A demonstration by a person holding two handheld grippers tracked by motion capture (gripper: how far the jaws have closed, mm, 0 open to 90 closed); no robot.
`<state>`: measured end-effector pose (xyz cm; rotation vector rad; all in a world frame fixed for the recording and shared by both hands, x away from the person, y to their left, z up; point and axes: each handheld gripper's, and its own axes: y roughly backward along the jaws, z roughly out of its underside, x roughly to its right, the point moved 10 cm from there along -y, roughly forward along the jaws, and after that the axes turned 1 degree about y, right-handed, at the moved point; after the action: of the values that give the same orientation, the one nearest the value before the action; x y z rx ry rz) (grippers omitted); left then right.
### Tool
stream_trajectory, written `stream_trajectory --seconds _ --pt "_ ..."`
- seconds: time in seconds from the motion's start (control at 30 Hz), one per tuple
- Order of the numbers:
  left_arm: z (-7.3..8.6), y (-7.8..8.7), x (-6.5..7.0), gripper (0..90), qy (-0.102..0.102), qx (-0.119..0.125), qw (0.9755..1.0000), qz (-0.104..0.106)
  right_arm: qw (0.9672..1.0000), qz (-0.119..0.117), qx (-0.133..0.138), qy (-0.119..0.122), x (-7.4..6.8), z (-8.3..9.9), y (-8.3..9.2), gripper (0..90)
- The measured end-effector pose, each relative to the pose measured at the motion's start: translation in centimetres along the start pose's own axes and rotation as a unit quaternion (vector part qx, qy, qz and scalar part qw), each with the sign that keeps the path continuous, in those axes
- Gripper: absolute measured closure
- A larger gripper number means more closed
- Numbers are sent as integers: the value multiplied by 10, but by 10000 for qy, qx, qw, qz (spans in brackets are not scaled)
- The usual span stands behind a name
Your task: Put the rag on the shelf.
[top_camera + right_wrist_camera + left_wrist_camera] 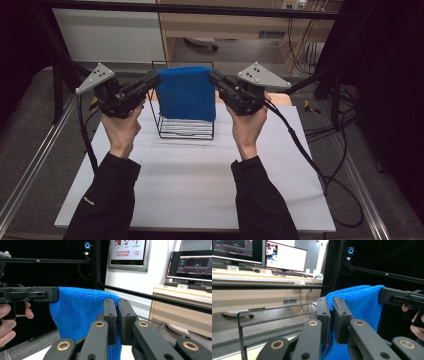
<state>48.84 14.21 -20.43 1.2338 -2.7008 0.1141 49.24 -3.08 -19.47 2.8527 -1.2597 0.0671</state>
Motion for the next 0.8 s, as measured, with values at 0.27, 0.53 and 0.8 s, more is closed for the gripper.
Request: stream_trajectory --seconds 0.27,0.53,0.8 --pt "-17 -5 -7 836 -7 93 10000 -30 10000 29 21 80 3 -15 -11 865" --pt "-36 -13 -10 836 -124 159 9998 -96 9999 82 108 86 11 -31 -19 864" --pt "-51 -23 -16 836 -122 183 9996 -153 9998 135 107 71 22 -42 -31 865"
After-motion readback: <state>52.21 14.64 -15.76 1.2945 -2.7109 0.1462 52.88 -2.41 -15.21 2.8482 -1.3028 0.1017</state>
